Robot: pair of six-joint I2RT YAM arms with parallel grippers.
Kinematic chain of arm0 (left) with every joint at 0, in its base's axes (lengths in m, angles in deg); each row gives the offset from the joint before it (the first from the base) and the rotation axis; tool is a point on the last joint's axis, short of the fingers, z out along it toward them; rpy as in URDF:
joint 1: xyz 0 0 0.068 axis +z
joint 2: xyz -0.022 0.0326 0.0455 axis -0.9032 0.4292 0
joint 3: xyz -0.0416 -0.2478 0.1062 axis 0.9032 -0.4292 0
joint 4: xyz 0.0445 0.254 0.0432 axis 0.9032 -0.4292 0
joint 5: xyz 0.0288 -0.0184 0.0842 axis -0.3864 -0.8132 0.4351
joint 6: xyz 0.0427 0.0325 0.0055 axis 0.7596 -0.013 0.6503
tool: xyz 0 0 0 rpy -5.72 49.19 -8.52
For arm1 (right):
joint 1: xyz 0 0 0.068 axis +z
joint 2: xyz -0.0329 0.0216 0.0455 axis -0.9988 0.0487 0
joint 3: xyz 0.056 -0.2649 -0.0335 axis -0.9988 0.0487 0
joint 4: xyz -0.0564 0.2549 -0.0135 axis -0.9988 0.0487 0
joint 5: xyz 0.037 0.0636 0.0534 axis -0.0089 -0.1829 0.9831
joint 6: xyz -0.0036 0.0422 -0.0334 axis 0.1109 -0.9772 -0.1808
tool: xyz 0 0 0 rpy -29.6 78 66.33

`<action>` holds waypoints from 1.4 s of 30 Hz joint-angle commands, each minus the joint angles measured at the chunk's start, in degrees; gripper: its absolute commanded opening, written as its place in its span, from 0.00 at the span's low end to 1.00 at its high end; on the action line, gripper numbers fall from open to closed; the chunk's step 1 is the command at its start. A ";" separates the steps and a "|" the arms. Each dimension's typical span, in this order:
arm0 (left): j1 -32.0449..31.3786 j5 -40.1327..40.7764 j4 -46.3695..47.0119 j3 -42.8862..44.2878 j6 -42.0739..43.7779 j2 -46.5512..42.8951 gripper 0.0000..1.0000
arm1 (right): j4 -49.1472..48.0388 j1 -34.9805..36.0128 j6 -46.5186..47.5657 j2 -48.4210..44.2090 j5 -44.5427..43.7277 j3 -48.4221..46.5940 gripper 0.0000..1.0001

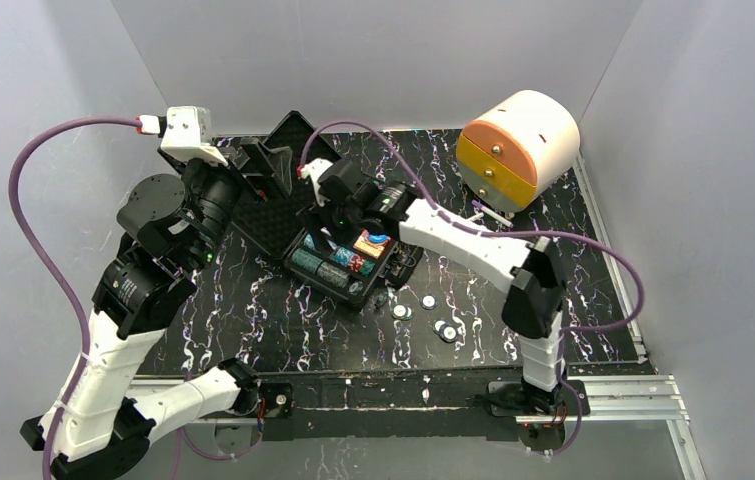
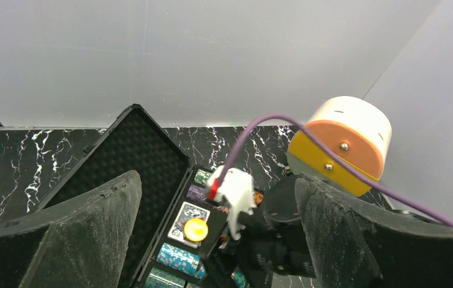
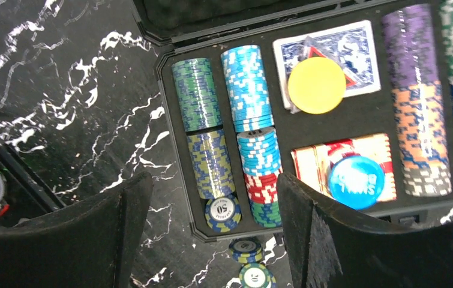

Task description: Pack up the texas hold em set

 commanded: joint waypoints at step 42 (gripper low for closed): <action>-22.00 -11.20 3.94 -33.41 -15.99 23.99 0.57 | 2.97 -27.24 -60.97 -38.31 -2.35 59.86 0.65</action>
